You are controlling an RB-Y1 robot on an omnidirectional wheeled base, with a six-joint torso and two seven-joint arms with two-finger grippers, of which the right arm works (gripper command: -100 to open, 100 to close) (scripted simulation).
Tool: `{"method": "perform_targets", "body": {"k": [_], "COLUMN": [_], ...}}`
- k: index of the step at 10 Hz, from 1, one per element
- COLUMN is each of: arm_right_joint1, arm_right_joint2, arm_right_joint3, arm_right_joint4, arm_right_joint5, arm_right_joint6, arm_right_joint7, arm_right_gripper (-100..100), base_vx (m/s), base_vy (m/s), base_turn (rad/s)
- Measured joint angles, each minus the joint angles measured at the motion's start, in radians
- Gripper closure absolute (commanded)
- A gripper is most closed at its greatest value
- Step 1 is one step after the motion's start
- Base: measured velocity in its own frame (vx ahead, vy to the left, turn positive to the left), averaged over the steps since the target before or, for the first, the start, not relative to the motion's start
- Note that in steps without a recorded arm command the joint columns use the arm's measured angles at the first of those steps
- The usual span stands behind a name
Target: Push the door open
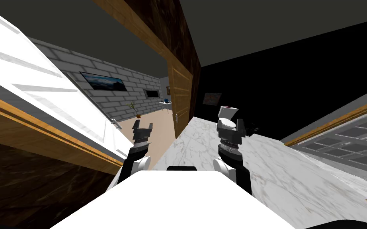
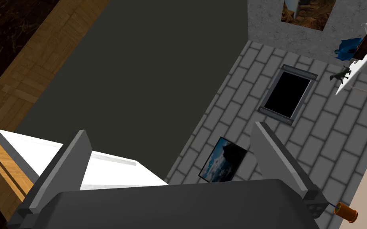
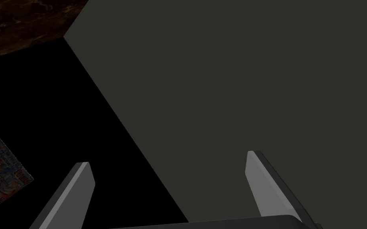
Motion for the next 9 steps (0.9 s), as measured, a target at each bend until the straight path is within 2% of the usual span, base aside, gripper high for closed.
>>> {"method": "perform_targets", "body": {"k": [3, 7, 9], "arm_right_joint1": [-0.018, -0.037, -0.058], "arm_right_joint2": [-0.015, -0.032, -0.041], "arm_right_joint3": [0.000, 0.007, 0.006], "arm_right_joint4": [0.047, 0.130, 0.185], "arm_right_joint5": [-0.012, -0.027, -0.037], "arm_right_joint6": [-0.001, -0.015, -0.026], "arm_right_joint7": [-0.038, -0.099, -0.131], "arm_right_gripper": [-100, -100, -100], "base_vx": [0.084, 0.088, 0.089], "base_vy": [-0.049, -0.057, -0.075], "base_turn": [0.194, 0.197, 0.262]}}
